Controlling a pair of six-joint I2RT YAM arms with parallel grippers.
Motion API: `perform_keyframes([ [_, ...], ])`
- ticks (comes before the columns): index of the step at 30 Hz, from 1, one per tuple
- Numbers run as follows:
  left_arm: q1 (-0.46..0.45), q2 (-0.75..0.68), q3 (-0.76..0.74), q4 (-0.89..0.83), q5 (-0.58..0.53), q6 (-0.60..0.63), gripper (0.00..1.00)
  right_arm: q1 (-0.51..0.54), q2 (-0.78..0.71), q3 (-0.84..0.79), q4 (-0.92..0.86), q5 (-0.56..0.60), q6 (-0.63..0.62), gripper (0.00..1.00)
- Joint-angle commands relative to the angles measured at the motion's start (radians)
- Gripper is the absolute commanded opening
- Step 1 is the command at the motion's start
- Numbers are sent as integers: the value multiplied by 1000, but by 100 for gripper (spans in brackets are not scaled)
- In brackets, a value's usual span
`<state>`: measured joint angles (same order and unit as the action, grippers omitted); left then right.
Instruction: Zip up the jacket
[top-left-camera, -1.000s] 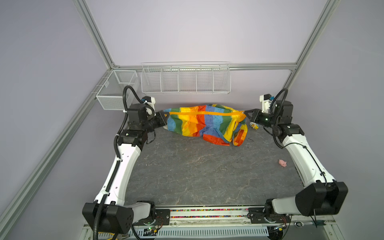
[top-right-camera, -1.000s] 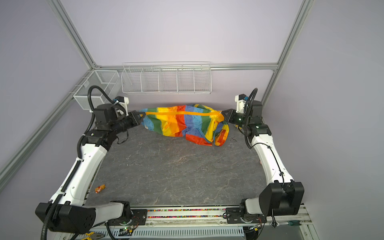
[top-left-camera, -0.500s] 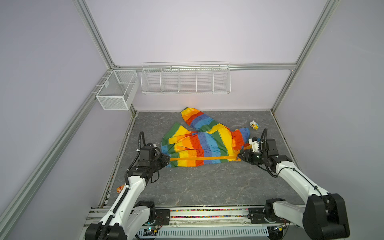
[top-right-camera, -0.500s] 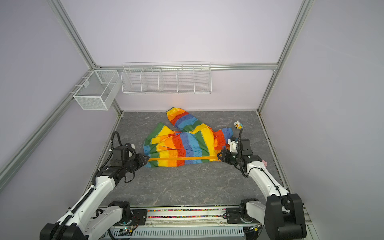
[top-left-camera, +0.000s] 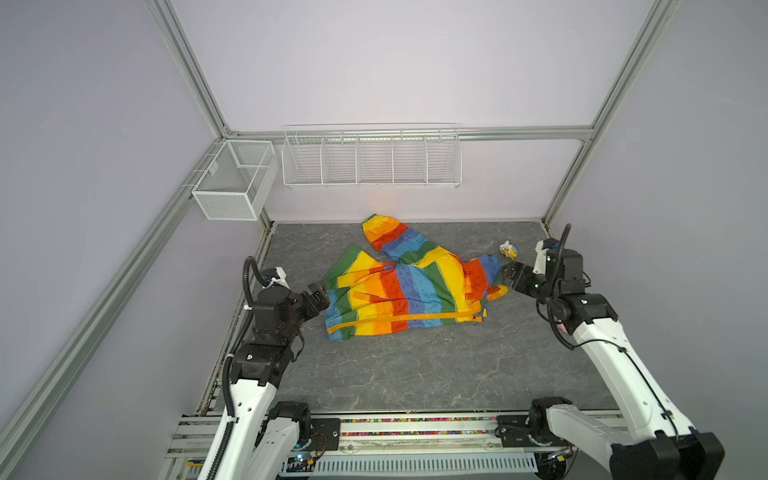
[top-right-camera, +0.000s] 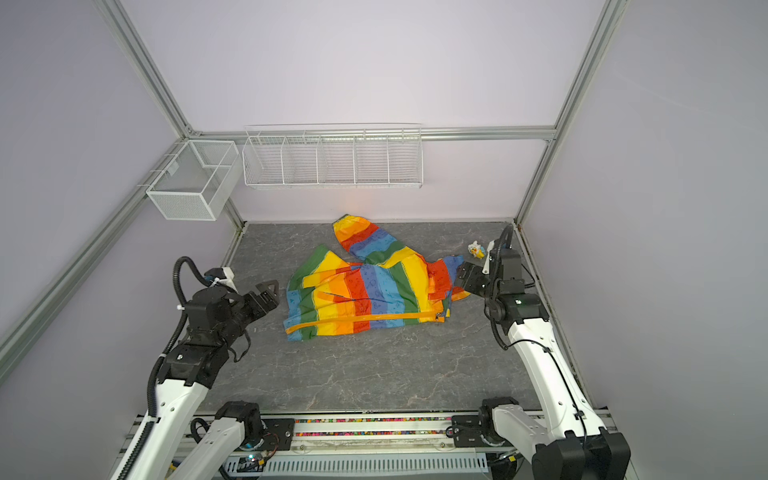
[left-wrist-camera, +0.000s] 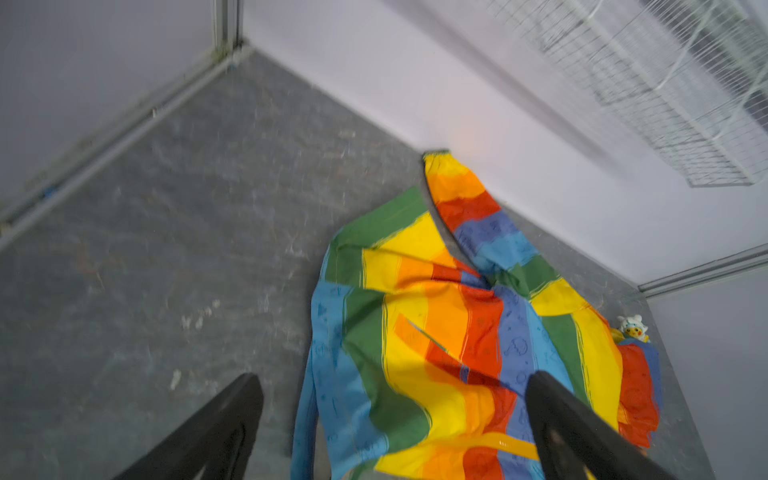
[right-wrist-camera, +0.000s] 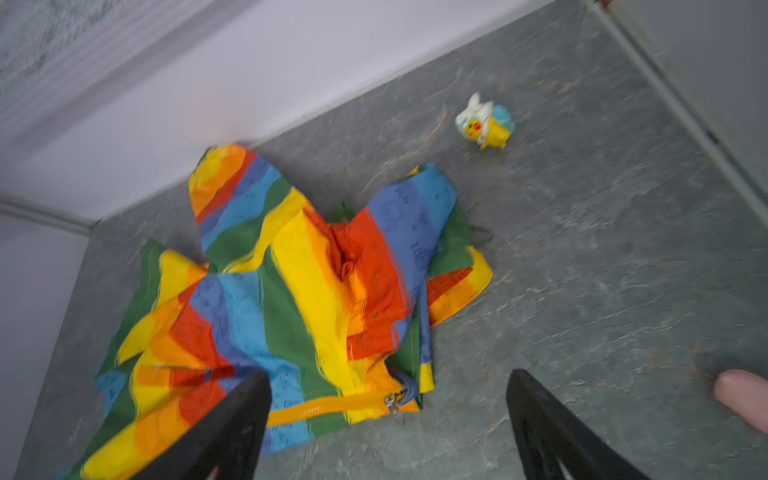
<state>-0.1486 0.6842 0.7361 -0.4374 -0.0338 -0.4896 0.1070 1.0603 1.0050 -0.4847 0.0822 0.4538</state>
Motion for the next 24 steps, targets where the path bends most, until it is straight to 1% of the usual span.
perform_keyframes([
  [1, 4, -32, 37, 178, -84, 165, 99, -3, -19, 31, 72, 200, 28, 91],
  [2, 4, -38, 37, 212, -106, 167, 100, -4, -19, 26, 113, 241, 57, 87],
  [3, 4, -45, 15, 274, -112, 169, 99, -7, -20, 24, 158, 271, 56, 98],
  [4, 4, -51, -14, 375, -94, 202, 100, -9, -24, 25, 193, 254, 14, 90],
  [5, 4, -51, -29, 443, -82, 223, 100, -9, -27, 15, 254, 229, -49, 89],
  [6, 4, -33, -28, 484, -90, 236, 100, -10, -29, -6, 338, 210, -86, 89],
  [8, 4, 40, 6, 485, -124, 240, 100, -8, -24, -59, 503, 210, -156, 89],
  [9, 4, 79, 13, 483, -163, 241, 100, -9, -11, -90, 577, 243, -180, 89],
  [11, 4, 150, -19, 526, -271, 247, 100, -10, 30, -141, 650, 329, -236, 89],
  [12, 4, 180, -66, 592, -369, 250, 100, -12, 60, -161, 658, 371, -270, 89],
  [13, 4, 205, -114, 667, -420, 283, 100, -12, 83, -173, 659, 401, -306, 89],
  [15, 4, 260, -201, 783, -473, 369, 100, -15, 126, -230, 691, 463, -383, 89],
  [17, 4, 321, -250, 834, -489, 422, 100, -18, 151, -322, 763, 499, -432, 89],
  [19, 4, 383, -287, 857, -505, 436, 100, -20, 173, -398, 807, 541, -437, 89],
  [21, 4, 450, -333, 913, -531, 417, 100, -23, 192, -463, 834, 573, -403, 89],
  [24, 5, 546, -385, 1012, -533, 388, 100, -23, 204, -531, 897, 565, -377, 89],
])
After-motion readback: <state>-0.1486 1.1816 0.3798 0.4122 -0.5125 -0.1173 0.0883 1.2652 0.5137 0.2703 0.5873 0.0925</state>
